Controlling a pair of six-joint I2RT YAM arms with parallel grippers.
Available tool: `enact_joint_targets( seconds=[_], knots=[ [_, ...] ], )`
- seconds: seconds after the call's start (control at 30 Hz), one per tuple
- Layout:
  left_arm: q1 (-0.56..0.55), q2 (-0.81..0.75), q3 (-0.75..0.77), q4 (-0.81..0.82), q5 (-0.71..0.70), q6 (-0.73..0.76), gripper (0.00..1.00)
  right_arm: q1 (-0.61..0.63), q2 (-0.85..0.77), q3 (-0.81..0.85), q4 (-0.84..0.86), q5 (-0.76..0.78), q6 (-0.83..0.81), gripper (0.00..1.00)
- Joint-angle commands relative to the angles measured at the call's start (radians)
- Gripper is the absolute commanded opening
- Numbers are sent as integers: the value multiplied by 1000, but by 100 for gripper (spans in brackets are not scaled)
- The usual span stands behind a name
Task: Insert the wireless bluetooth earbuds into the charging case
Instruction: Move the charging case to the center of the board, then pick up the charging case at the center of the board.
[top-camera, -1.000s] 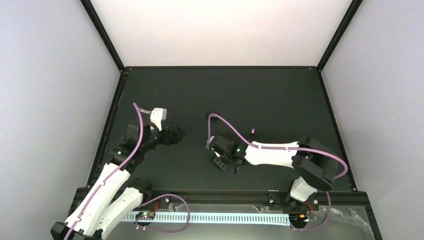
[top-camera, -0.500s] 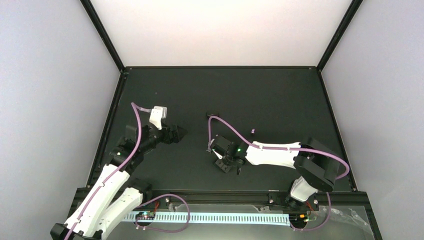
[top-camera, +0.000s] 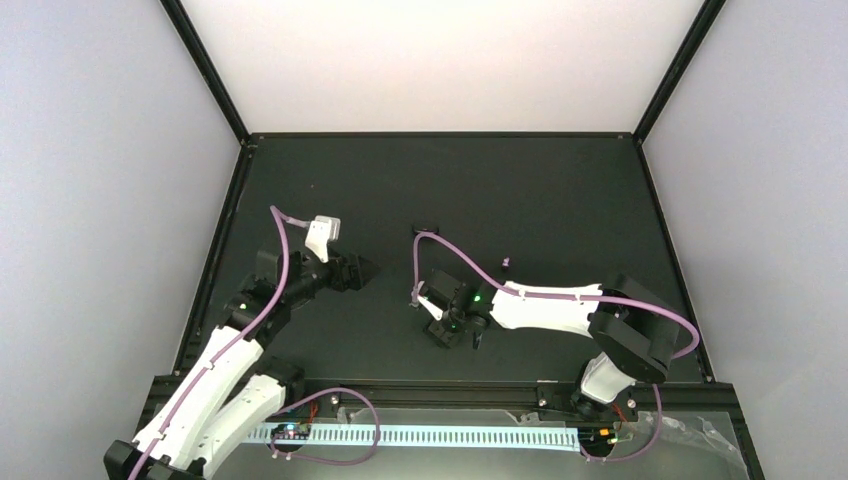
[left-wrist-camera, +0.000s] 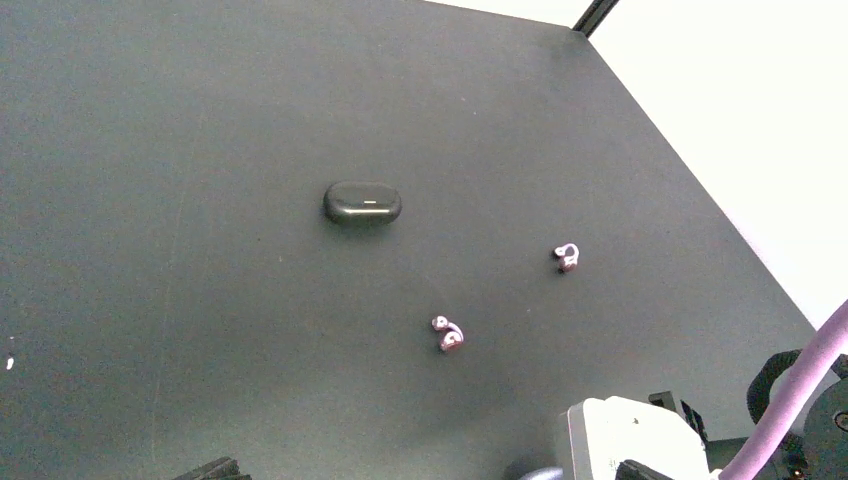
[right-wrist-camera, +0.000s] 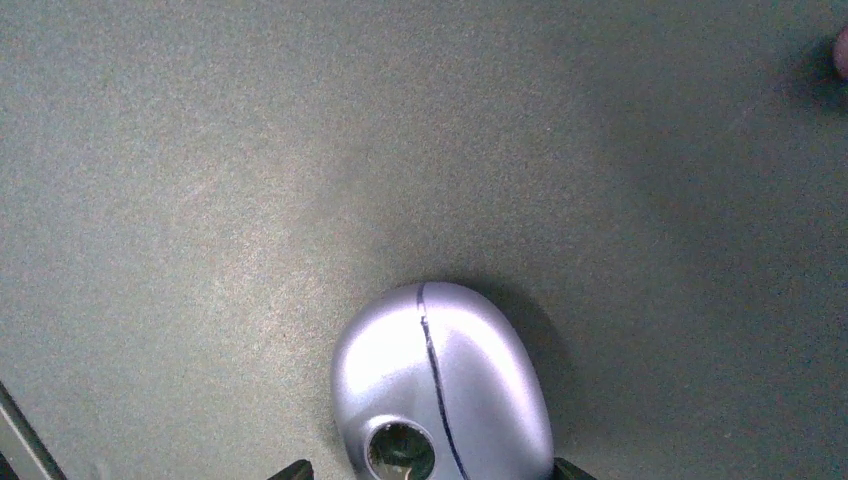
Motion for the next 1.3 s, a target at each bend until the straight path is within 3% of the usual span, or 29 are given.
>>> enact_joint_targets(
  seconds=[0.0, 0.5, 0.67, 0.9, 1.07, 1.27],
  knots=[
    [-5, 8, 2, 25, 28, 1, 99, 0, 9, 15, -16, -15, -20, 60],
    [-5, 41, -22, 17, 92, -36, 99, -1, 15, 5, 32, 14, -18, 47],
    [-5, 51, -52, 44, 134, -75, 99, 0, -46, -26, 66, 37, -22, 39],
    [-7, 27, -128, 132, 202, -137, 99, 1, -191, -75, 101, 83, -19, 36],
    [-7, 30, -148, 147, 200, -139, 99, 0, -208, -74, 88, 81, -25, 39],
    [-7, 34, -146, 137, 197, -128, 99, 0, -133, -44, 78, 37, -37, 56]
  ],
)
